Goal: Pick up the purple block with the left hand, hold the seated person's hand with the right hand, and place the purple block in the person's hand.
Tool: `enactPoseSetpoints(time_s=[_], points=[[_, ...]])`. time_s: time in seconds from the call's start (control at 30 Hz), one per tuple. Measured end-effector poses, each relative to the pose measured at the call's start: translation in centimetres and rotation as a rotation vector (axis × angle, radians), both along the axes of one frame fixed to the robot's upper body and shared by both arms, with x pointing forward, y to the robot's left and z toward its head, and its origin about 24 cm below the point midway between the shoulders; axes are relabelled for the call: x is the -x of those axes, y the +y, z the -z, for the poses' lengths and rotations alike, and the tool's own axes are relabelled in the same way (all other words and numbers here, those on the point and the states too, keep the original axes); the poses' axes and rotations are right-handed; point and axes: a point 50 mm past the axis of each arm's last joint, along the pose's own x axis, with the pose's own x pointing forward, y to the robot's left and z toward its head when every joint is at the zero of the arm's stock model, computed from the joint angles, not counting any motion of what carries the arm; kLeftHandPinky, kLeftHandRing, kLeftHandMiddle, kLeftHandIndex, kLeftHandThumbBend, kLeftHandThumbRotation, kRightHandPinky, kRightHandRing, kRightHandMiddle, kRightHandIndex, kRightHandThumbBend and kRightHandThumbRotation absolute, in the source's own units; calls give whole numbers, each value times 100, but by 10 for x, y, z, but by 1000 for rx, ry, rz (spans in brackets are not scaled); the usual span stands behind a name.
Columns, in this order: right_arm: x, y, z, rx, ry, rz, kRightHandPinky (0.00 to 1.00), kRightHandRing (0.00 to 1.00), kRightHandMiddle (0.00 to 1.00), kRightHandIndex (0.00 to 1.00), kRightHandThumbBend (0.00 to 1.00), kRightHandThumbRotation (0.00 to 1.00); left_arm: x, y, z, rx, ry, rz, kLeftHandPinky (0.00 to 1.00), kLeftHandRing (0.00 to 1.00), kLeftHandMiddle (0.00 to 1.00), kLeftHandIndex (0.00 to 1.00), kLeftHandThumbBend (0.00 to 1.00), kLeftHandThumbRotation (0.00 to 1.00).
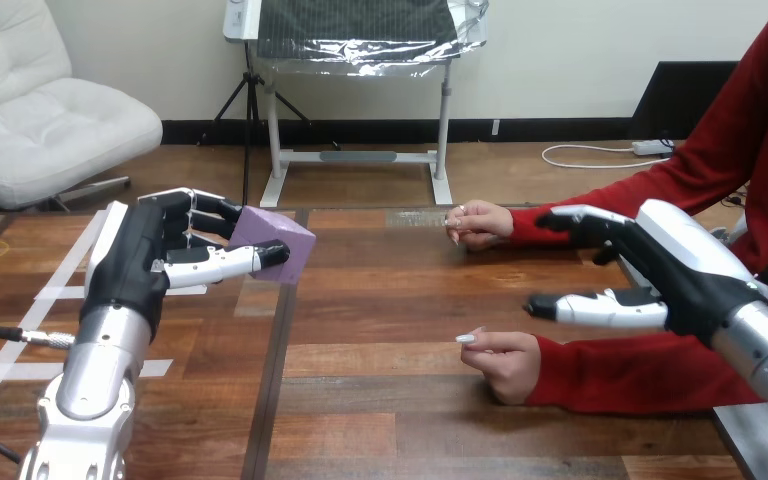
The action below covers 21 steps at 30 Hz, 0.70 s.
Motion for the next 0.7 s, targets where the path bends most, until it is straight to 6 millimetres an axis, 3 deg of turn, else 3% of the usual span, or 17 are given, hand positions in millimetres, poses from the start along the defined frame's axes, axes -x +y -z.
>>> enactPoseSetpoints(time_s=[0.7], points=[[-7, -15, 11, 105, 197, -14, 73, 85, 87, 85, 100, 65, 1, -1, -4, 1, -16, 13, 34, 39, 42, 42, 53, 0]])
